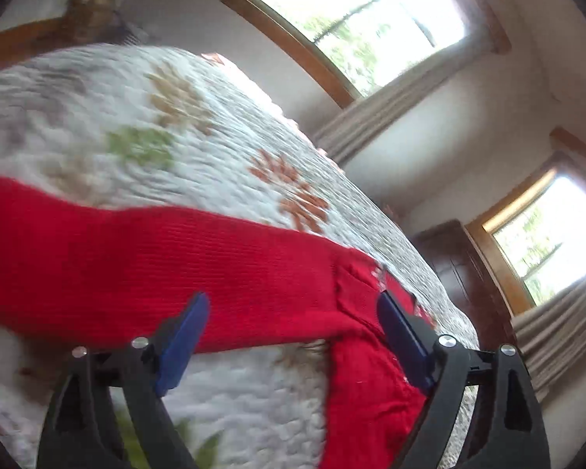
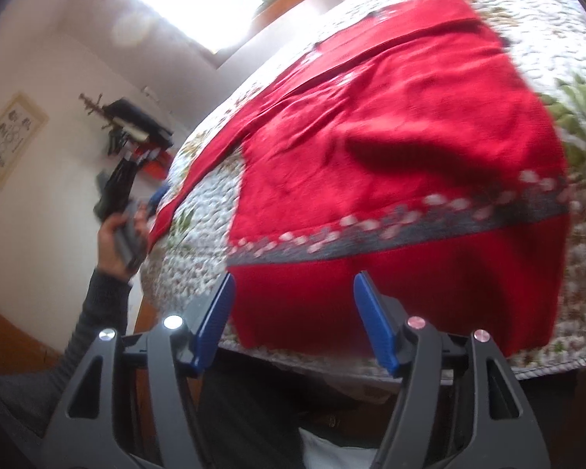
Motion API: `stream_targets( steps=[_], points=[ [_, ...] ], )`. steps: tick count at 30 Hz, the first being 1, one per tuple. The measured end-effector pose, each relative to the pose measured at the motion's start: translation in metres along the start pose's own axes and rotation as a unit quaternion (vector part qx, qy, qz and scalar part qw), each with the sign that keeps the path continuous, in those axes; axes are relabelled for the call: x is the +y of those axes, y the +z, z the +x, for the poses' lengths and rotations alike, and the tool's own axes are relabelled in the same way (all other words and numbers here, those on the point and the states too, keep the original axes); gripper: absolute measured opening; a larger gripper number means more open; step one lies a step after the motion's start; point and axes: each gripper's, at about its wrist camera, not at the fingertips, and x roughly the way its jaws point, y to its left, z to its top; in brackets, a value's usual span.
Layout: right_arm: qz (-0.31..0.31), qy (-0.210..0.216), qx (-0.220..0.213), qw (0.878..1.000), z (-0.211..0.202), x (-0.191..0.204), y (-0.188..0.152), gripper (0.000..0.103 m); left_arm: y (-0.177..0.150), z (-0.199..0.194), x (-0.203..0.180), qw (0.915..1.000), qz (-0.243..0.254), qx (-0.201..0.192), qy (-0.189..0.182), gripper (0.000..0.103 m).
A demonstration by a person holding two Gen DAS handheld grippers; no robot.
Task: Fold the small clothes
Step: 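Grasp the other sleeve cuff with the left gripper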
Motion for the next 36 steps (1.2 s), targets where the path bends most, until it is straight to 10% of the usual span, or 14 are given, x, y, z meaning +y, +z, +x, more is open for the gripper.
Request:
stream_targets(
  steps=[6, 19, 26, 36],
  points=[
    [-0.053, 0.039, 0.043, 0.997, 0.037, 0.048, -0.002, 0.076, 0.014, -0.108, 0.109, 0.9917, -0.099, -0.032, 0.075, 0.096],
    [-0.15, 0.055, 0.069, 0.985, 0.086, 0.119, 0.016, 0.079, 0.011, -0.067, 0.17, 0.979, -0.202, -0.003, 0.028, 0.096],
    [-0.152, 0.072, 0.08, 0.982, 0.108, 0.124, 0.034, 0.079, 0.022, -0.073, 0.162, 0.9753, -0.211, 0.027, 0.061, 0.076],
    [-0.115, 0.084, 0.096, 0.985, 0.11, 0.105, 0.016, 0.079, 0.043, -0.065, 0.157, 0.9736, -0.211, 0.024, 0.085, 0.076]
  ],
)
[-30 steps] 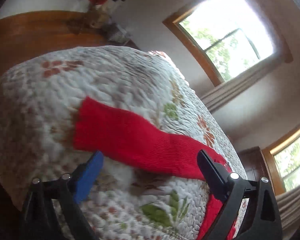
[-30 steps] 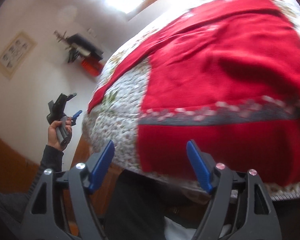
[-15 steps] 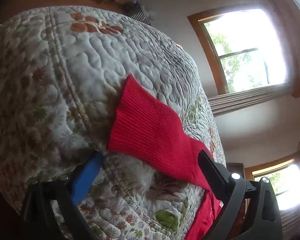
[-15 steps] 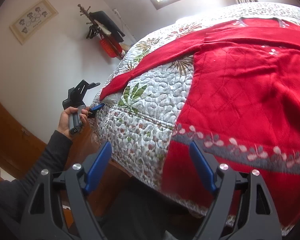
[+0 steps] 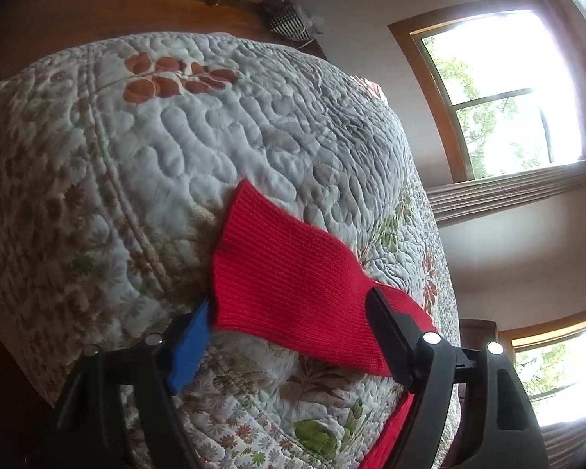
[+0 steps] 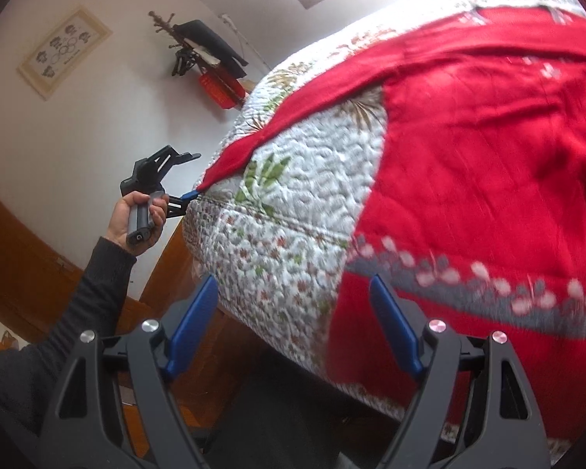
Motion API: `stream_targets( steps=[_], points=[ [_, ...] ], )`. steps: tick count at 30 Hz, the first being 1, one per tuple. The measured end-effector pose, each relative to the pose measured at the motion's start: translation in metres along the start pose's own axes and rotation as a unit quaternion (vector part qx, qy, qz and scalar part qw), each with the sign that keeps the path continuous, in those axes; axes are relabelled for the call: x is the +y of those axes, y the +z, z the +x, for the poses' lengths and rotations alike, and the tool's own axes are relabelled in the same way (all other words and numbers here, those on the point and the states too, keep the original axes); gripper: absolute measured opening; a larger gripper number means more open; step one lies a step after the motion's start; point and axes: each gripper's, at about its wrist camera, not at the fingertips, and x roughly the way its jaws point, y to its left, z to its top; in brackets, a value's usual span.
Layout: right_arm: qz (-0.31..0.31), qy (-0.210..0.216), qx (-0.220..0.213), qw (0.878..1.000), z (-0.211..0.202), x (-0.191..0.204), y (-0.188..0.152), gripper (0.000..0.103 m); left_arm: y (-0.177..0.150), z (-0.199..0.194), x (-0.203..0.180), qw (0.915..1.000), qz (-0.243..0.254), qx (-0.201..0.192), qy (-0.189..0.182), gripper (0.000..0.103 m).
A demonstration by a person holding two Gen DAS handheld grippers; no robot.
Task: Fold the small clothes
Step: 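Grasp the other sleeve cuff with the left gripper, then fold the held sleeve across the sweater body with the left gripper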
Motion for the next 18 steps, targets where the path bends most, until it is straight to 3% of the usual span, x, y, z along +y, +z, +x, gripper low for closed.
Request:
stream_targets(
  steps=[2, 4, 6, 9, 12, 15, 18],
  points=[
    [0.007, -0.002, 0.0, 1.0, -0.004, -0.005, -0.004, 0.079, -0.004, 0.002, 0.002, 0.9999, 0.004, -0.005, 0.01, 0.065],
    [0.012, -0.004, -0.002, 1.0, -0.008, -0.01, -0.008, 0.079, -0.005, 0.005, 0.004, 0.9996, 0.011, -0.011, 0.024, 0.023],
    [0.013, -0.003, -0.005, 1.0, -0.012, -0.013, -0.008, 0.079, -0.007, 0.006, 0.005, 0.9992, 0.017, -0.016, 0.034, 0.004],
    [0.008, -0.005, -0.013, 1.0, -0.019, -0.018, -0.002, 0.079, -0.008, 0.002, -0.006, 0.9987, 0.029, -0.031, 0.031, 0.004],
    [0.007, -0.008, -0.022, 1.0, -0.027, -0.029, 0.014, 0.079, -0.008, -0.007, -0.041, 0.9967, 0.062, -0.049, 0.016, 0.003],
    [0.02, -0.014, -0.026, 0.999, -0.036, -0.049, 0.04, 0.079, -0.015, -0.017, -0.104, 0.9901, 0.121, -0.069, -0.018, 0.003],
    [0.043, -0.007, -0.024, 0.999, -0.045, -0.07, 0.067, 0.079, -0.028, -0.014, -0.181, 0.9768, 0.193, -0.075, -0.055, 0.003]
  ],
)
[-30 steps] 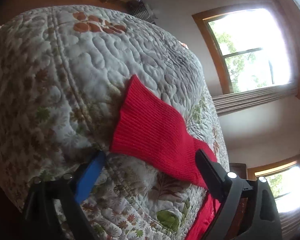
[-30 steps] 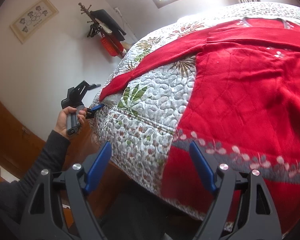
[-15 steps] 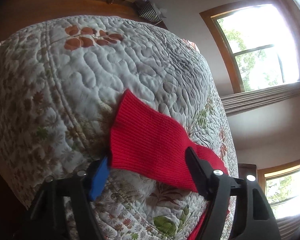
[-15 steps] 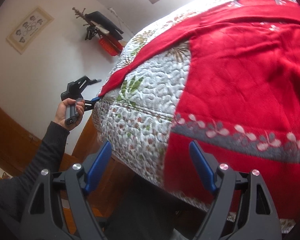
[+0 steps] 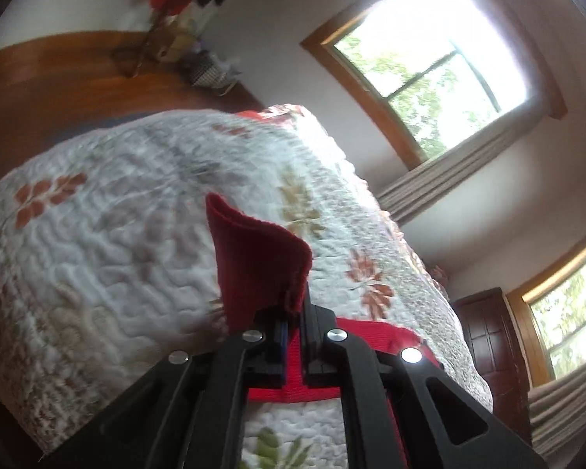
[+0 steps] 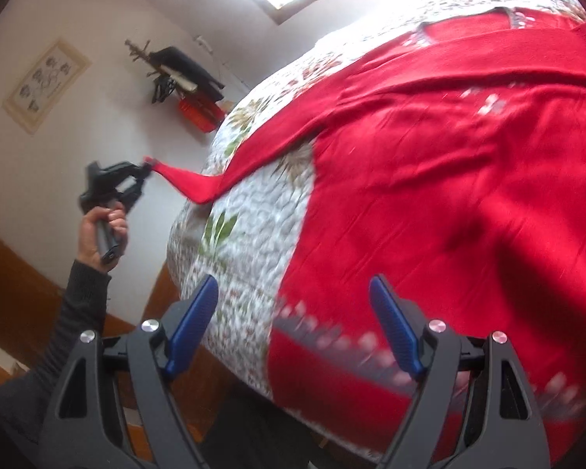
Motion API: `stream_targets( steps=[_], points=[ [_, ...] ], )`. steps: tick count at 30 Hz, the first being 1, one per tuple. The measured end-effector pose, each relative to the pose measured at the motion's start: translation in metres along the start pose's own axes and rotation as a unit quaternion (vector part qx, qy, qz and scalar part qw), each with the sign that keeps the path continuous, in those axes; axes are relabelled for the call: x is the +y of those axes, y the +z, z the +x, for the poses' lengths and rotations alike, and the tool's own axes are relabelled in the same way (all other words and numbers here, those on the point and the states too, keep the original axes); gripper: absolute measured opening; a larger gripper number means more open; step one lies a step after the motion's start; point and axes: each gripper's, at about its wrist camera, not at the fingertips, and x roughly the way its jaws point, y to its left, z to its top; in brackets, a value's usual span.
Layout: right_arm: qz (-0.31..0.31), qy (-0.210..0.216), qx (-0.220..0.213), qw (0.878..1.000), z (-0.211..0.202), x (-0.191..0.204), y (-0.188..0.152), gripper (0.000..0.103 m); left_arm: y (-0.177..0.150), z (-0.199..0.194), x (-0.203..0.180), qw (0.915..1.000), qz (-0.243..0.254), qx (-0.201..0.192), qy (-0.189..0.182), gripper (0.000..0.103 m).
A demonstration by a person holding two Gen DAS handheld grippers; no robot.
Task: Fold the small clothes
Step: 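Fold the held sleeve across the sweater body with the left gripper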
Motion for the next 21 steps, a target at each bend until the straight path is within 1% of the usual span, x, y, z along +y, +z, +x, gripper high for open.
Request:
stream_targets(
  steps=[1, 3, 4, 5, 6, 9, 11, 12, 15, 17, 18, 19, 21],
  points=[
    [0.013, 0.007, -0.001, 1.0, -0.004, -0.009, 0.015, 0.079, 0.003, 0.009, -0.031, 0.9995, 0.029, 0.003, -0.014, 0.003],
    [0.03, 0.012, -0.009, 0.999, -0.012, -0.024, 0.038, 0.079, 0.003, 0.027, -0.078, 0.997, 0.068, 0.012, -0.035, 0.003],
    [0.04, 0.014, -0.019, 0.999, -0.019, -0.034, 0.053, 0.079, 0.0, 0.041, -0.108, 0.9942, 0.094, 0.018, -0.048, 0.003],
    [0.047, 0.013, -0.027, 0.998, -0.024, -0.041, 0.066, 0.081, -0.003, 0.051, -0.126, 0.9921, 0.109, 0.023, -0.057, 0.003],
    [0.053, 0.012, -0.035, 0.998, -0.028, -0.048, 0.078, 0.087, -0.009, 0.063, -0.146, 0.9896, 0.125, 0.03, -0.065, 0.003],
    [0.083, 0.013, -0.055, 0.995, -0.035, -0.075, 0.114, 0.089, -0.036, 0.105, -0.2, 0.9808, 0.159, 0.062, -0.095, 0.003],
    [0.105, 0.034, -0.054, 0.992, -0.035, -0.095, 0.139, 0.089, -0.056, 0.13, -0.218, 0.9761, 0.165, 0.086, -0.111, 0.003],
    [0.119, 0.046, -0.052, 0.99, -0.034, -0.104, 0.148, 0.089, -0.071, 0.148, -0.23, 0.9725, 0.171, 0.103, -0.12, 0.003],
    [0.168, 0.087, -0.048, 0.981, -0.026, -0.137, 0.177, 0.09, -0.111, 0.185, -0.248, 0.9621, 0.186, 0.147, -0.134, 0.003],
    [0.189, 0.115, -0.035, 0.975, -0.013, -0.154, 0.19, 0.09, -0.145, 0.214, -0.258, 0.9531, 0.198, 0.183, -0.137, 0.003],
    [0.203, 0.125, -0.031, 0.971, -0.006, -0.162, 0.196, 0.09, -0.157, 0.222, -0.262, 0.9503, 0.203, 0.194, -0.135, 0.003],
    [0.218, 0.139, -0.023, 0.966, 0.002, -0.17, 0.201, 0.09, -0.173, 0.234, -0.264, 0.9455, 0.212, 0.209, -0.132, 0.003],
    [0.234, 0.16, -0.001, 0.959, 0.019, -0.178, 0.207, 0.09, -0.193, 0.25, -0.265, 0.9386, 0.224, 0.23, -0.128, 0.003]
  ],
)
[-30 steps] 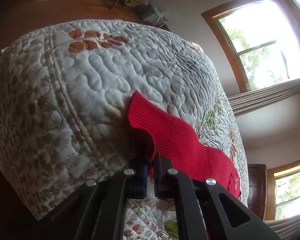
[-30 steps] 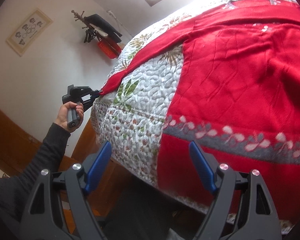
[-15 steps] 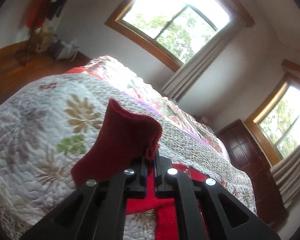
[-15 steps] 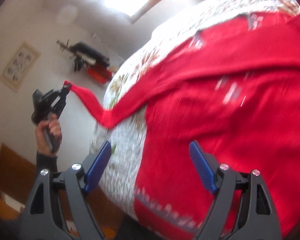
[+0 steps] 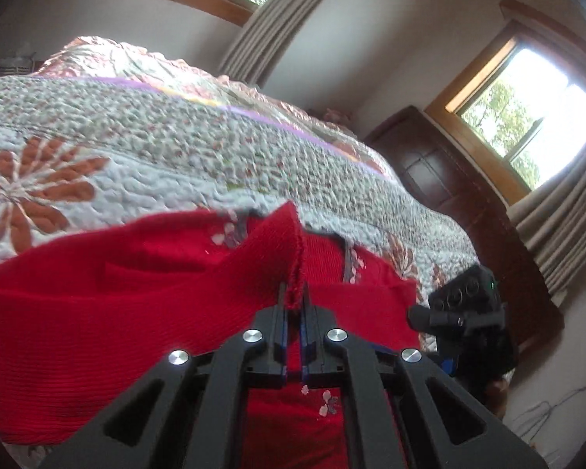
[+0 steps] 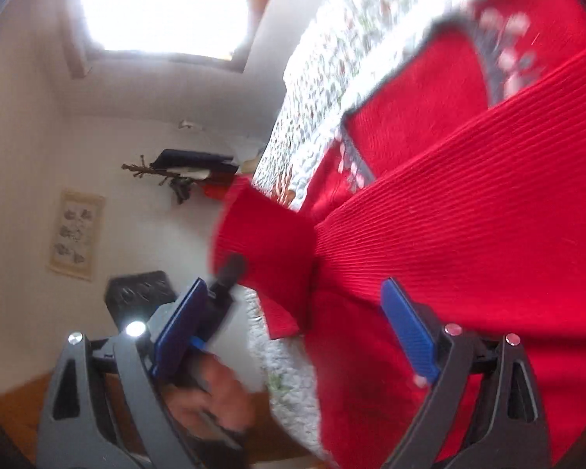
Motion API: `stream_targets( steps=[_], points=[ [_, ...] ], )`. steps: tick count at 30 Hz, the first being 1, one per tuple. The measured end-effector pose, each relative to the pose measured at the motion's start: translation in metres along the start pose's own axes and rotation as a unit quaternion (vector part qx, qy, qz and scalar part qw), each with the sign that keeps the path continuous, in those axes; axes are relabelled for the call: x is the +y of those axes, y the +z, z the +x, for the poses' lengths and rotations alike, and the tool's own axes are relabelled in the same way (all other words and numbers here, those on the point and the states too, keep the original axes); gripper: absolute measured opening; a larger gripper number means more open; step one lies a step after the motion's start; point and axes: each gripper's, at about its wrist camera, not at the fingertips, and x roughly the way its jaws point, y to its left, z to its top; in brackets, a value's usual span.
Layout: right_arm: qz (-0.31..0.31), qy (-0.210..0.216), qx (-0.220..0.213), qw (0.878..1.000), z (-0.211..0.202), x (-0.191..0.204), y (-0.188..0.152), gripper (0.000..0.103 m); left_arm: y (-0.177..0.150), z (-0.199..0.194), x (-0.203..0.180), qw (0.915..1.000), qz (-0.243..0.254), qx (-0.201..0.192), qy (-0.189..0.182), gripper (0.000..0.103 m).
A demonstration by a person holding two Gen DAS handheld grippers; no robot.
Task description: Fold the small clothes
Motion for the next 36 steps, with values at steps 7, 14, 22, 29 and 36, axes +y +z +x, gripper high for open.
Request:
stream_targets(
  steps=[7, 14, 22, 29, 36],
  points=[
    [-0.011, -0.035, 0.045, 0.998, 0.034, -0.005, 0.018, 0.089, -0.022, 0.024, 0.004, 0.9988, 0.013, 0.041, -0.022, 0.036],
    [-0.021, -0.056, 0.068, 0.996, 0.039, -0.003, 0.016, 0.086, -0.04, -0.046, 0.024, 0.9981, -0.011, -0.016, -0.058, 0.067],
    [-0.047, -0.102, 0.086, 0.99, 0.055, 0.004, 0.019, 0.036, -0.123, -0.127, 0.081, 0.9927, -0.084, -0.063, -0.06, 0.072],
    [-0.096, -0.16, 0.043, 0.982, 0.047, 0.04, 0.022, 0.003, -0.189, -0.148, 0.128, 0.9813, -0.173, -0.068, -0.051, 0.072],
    [-0.106, -0.156, -0.042, 0.981, -0.038, 0.078, 0.043, 0.003, -0.204, -0.153, 0.137, 0.9796, -0.187, -0.06, -0.041, 0.072]
  ],
)
